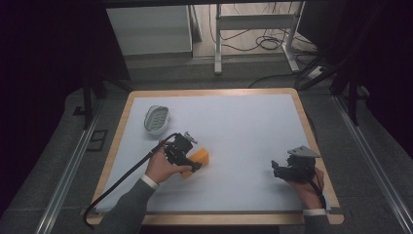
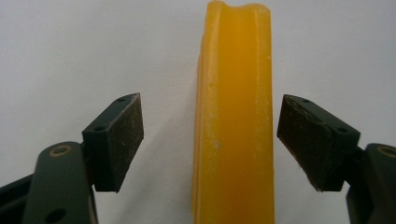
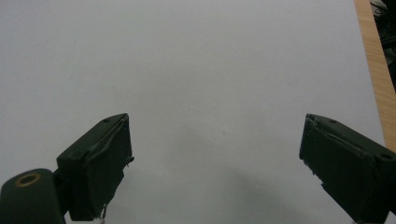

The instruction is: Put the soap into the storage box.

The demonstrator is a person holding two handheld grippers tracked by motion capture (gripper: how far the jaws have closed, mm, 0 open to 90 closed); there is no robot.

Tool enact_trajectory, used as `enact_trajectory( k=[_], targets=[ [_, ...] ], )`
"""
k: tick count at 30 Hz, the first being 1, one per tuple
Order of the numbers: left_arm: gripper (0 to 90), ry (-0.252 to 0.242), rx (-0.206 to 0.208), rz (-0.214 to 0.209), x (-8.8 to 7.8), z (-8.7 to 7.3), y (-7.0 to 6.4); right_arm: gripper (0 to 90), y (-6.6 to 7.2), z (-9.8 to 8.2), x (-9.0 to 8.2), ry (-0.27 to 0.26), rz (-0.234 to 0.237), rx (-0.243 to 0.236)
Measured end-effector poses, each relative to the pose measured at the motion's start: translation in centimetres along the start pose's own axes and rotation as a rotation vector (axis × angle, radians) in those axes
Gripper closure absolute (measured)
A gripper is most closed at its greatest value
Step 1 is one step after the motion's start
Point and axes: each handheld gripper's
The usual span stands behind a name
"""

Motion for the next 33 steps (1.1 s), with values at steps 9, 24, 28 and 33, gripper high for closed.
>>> enact_trajectory(
  k=[9,24,28,33],
  targets=[
    [36.3,0.018,-0.007,0.009,1.5,-0.2,-0.1,9.4,0.0,-0.1,0.1,0.004,-0.001,-0.004],
    [60.9,0.045,0.005,-0.020,1.8,-0.2,-0.1,9.4,0.0,-0.1,0.1,0.006,-0.011,-0.008],
    [61.2,0.039,0.004,-0.015,1.3,-0.2,0.1,9.4,-0.1,-0.1,0.0,0.004,-0.015,-0.002],
    [61.1,0.006,0.000,-0.017,0.2,-0.1,0.3,9.4,-0.1,-0.1,0.0,0.004,-0.017,0.000]
  ],
)
Point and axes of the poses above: each handheld gripper's, and its own axes: x roughly forward along the jaws, z roughly out of its top, y roughly to its left, and after that the axes turned 5 degrees about -z, right-handed
